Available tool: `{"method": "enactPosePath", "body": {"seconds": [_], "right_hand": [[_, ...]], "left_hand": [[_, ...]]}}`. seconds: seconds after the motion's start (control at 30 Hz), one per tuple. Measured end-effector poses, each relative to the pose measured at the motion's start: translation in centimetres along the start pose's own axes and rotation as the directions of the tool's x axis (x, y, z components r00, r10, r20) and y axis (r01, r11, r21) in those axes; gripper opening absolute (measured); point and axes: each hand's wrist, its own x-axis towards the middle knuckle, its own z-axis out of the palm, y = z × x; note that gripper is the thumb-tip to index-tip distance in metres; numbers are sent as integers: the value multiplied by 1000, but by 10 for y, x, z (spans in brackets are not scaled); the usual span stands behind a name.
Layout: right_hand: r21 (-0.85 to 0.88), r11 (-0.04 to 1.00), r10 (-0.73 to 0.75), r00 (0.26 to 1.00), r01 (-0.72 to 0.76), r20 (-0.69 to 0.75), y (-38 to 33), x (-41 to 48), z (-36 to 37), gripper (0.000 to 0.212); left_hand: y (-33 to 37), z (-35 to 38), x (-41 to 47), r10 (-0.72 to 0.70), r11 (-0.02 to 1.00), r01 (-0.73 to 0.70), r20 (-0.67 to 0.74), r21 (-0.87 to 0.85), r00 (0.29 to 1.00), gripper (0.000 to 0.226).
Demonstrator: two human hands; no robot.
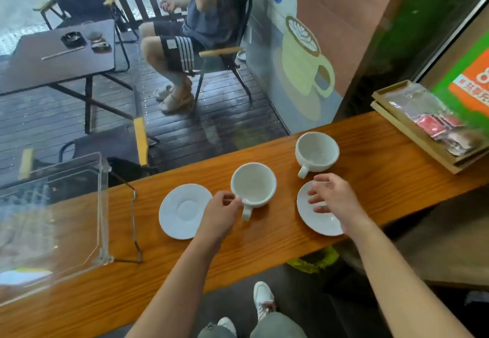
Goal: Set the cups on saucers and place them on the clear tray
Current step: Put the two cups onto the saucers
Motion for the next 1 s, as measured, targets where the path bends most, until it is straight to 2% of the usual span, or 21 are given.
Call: {"method": "enactPosePath", "body": {"seconds": [0.07,0.17,0.23,0.37,0.43,0.67,0.87,1.0], "right_hand": [[144,984,108,994,-106,-7,2,9,6,34],[308,930,198,979,-203,49,7,20,16,33],[375,898,216,973,-233,87,6,28,17,28],[438,858,201,960,-270,198,7,39,19,22],[490,823,196,953,-288,231,7,43,20,22],[660,692,191,956,-293,223,8,52,27,18],[585,798,126,990,-143,70,8,54,20,27],[575,813,77,995,-95,55,7,45,12,25]], "left_hand": [[-1,9,2,-119,991,116,-45,-65,992,19],[-11,21,0,-227,971,229,35,-72,973,21],[-15,28,0,-272,954,282,107,-100,956,18],[-19,36,-2,-311,889,344,153,-303,938,20],[-20,38,-1,-317,872,341,124,-352,940,25],[-19,51,3,-293,890,291,49,-352,955,32],[-24,50,1,-176,936,147,-64,-320,982,37],[-26,47,-4,-130,945,92,-102,-313,986,36]]}}
